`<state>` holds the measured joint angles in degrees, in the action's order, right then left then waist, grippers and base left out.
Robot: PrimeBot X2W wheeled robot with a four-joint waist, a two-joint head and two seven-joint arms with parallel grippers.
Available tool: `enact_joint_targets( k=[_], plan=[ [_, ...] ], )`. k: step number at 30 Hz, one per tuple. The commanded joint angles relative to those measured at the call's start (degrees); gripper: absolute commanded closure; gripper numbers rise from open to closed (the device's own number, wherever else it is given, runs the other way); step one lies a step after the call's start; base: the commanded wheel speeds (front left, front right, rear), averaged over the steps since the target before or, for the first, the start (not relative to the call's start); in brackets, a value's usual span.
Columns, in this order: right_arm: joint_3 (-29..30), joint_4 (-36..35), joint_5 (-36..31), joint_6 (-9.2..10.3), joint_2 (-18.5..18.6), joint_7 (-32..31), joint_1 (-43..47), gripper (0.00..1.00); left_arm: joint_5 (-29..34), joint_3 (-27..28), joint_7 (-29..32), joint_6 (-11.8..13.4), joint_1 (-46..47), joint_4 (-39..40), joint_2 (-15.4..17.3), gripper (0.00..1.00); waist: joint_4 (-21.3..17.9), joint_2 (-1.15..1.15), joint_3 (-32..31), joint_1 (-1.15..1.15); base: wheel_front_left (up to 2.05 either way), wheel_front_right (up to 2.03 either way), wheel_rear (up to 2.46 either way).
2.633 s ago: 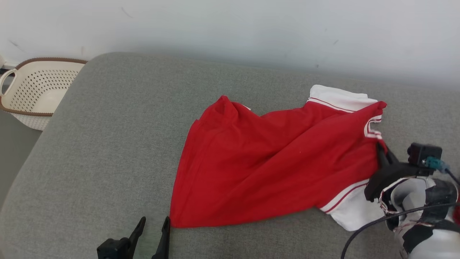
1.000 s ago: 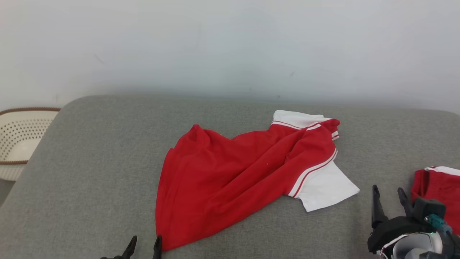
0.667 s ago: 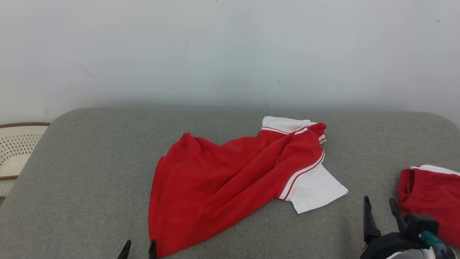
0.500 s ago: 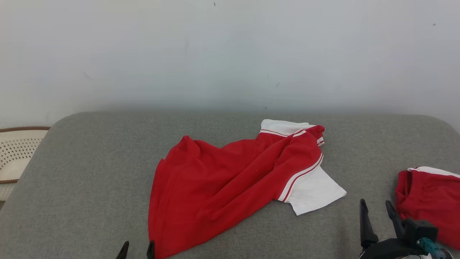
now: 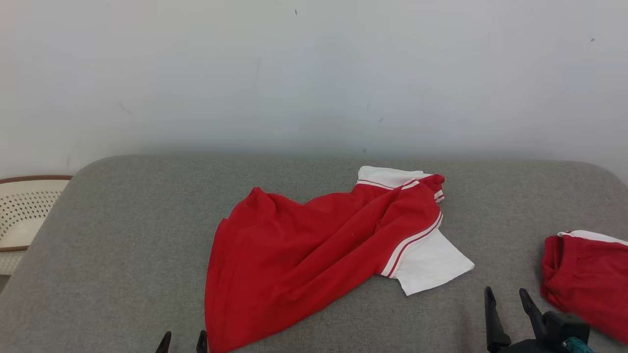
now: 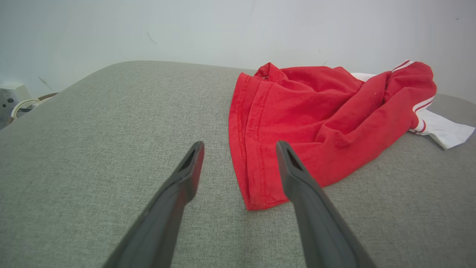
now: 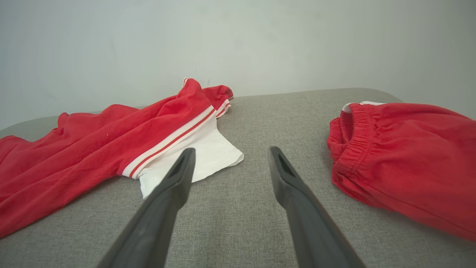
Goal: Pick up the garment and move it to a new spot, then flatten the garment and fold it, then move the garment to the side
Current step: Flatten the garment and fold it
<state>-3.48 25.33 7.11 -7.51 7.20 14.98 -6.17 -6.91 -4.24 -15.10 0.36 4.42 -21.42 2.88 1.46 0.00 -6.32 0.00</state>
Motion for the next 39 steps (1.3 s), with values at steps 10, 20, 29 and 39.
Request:
enact_joint_targets(
  k=[10, 20, 29, 39],
  plan=[
    [-0.6, 4.1, -0.5, 0.04, 0.3, 0.3, -3.0, 0.00, -1.4, -2.0, -0.1, -1.4, 2.1, -3.8, 0.1, 0.00, 0.1, 0.00, 3.1, 0.00, 0.00, 0.00, 0.00],
    [-2.3, 9.2, -0.7, 0.04, 0.5, 0.3, -7.3, 0.00, -3.9, -4.8, -0.1, -1.4, 5.1, -7.5, 0.0, 0.00, -0.1, 0.00, 6.0, 0.00, 0.00, 0.00, 0.00],
    [-1.6, 12.1, -0.3, 0.04, 1.1, 0.3, -9.9, 0.00, -6.1, -6.5, -0.1, -1.6, 7.8, -10.8, 0.1, 0.00, 0.2, 0.00, 8.3, 0.00, 0.00, 0.00, 0.00],
    [-1.9, 11.9, 0.0, 0.04, 0.8, 0.3, -11.0, 0.00, -9.7, -6.2, -0.1, -3.5, 10.2, -14.6, 0.0, 0.00, -0.6, 0.00, 10.1, 0.00, 0.00, 0.00, 0.00]
  ],
)
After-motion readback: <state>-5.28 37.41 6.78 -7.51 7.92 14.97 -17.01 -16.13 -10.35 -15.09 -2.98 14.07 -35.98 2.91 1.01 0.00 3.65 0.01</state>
